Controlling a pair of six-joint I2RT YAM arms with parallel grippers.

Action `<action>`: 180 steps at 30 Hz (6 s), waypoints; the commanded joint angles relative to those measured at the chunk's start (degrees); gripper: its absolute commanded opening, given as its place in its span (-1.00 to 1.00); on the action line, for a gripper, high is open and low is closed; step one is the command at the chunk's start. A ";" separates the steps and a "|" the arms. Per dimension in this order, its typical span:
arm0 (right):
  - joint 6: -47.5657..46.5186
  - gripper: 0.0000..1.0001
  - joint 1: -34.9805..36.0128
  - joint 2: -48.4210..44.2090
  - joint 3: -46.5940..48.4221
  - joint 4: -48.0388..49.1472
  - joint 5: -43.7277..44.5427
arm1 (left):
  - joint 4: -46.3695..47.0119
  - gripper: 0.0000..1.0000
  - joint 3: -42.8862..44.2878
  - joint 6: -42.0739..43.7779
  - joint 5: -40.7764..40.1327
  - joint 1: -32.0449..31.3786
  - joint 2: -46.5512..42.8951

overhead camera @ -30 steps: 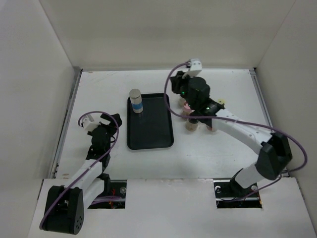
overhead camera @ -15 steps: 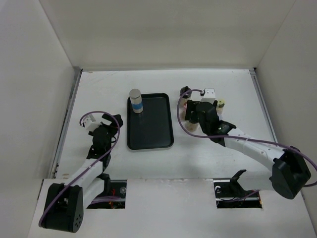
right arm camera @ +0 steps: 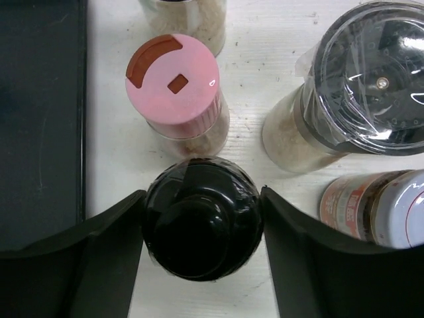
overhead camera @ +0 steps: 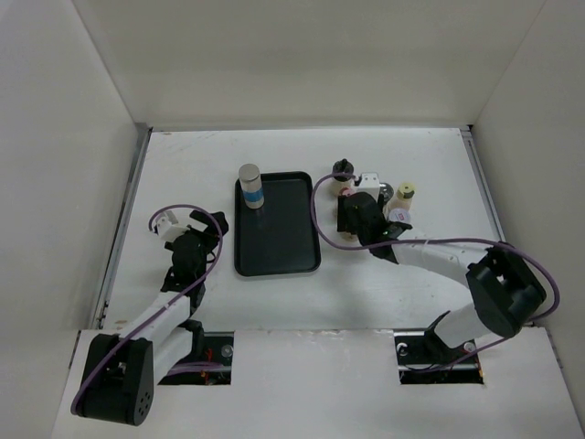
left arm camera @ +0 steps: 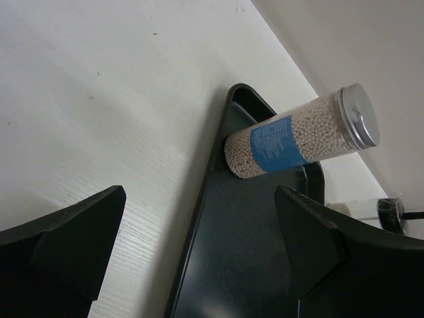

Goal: Organize the condiment bottles

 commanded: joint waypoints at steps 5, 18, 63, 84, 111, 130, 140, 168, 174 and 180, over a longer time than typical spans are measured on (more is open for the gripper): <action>-2.44 -0.01 5.02 -7.15 2.27 4.28 4.72 | 3.85 1.00 1.33 0.19 0.23 -0.32 0.37; -3.76 -0.02 16.98 13.64 24.49 12.45 -6.09 | 3.41 1.00 0.98 0.01 -0.03 0.47 0.19; -3.67 0.57 -0.68 3.63 7.19 12.63 1.38 | 3.85 1.00 1.15 -0.34 -0.21 -0.15 1.33; -6.22 -0.12 -3.85 10.16 10.46 13.95 4.01 | 4.90 1.00 0.98 -0.52 -0.12 -0.32 1.68; -4.38 -0.12 27.00 19.90 21.61 19.13 -5.74 | 2.88 1.00 0.45 0.01 -0.56 0.73 -1.57; -5.09 0.70 23.59 7.45 15.74 19.13 -6.44 | 3.06 1.00 0.19 -0.16 -0.83 1.00 -1.84; -3.06 -0.22 1.44 10.66 18.61 13.60 0.40 | 3.41 1.00 0.45 -0.34 -0.03 0.73 -0.78; -2.71 0.55 -10.00 27.99 33.39 7.09 -2.13 | 4.11 1.00 0.71 -0.08 -0.73 0.29 0.27; -2.53 -0.02 -10.09 23.43 32.25 9.37 -2.22 | 4.11 1.00 0.80 -0.08 -0.29 0.38 0.28; -4.90 -0.04 -9.04 16.31 31.11 13.15 -1.78 | 4.11 1.00 0.80 -0.34 0.14 0.47 0.45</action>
